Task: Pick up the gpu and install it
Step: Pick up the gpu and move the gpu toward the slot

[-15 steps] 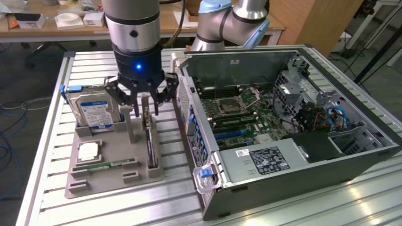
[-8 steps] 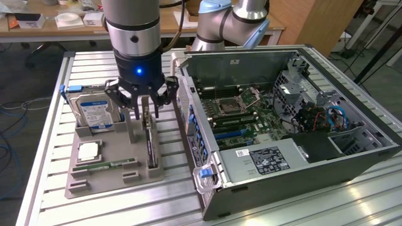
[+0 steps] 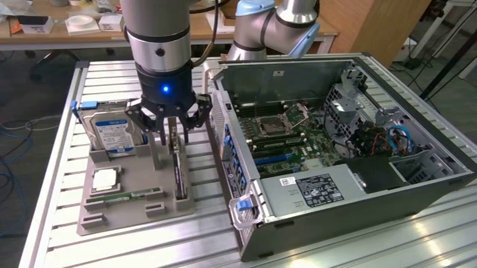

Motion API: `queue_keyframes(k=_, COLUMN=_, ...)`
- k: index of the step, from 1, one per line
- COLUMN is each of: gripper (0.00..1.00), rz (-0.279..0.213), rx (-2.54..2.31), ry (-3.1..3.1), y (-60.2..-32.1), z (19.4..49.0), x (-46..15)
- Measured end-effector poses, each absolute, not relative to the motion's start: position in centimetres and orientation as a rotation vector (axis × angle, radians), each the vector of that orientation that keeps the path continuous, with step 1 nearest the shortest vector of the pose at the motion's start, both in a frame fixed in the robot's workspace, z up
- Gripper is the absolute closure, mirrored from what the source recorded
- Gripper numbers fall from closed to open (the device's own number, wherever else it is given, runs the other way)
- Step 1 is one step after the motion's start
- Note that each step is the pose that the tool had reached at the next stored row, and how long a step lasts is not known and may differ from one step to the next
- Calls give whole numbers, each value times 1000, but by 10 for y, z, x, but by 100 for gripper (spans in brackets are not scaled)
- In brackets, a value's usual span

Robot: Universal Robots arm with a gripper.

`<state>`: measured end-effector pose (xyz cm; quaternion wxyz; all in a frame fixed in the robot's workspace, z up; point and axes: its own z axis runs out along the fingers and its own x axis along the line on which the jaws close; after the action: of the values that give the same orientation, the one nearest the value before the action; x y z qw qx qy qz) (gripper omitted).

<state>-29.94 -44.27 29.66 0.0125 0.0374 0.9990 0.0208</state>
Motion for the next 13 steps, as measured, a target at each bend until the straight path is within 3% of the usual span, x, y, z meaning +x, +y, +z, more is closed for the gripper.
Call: queue_keyframes(k=13, gripper=53, rz=65, rx=116, ry=3114, y=-449, z=289, x=-299)
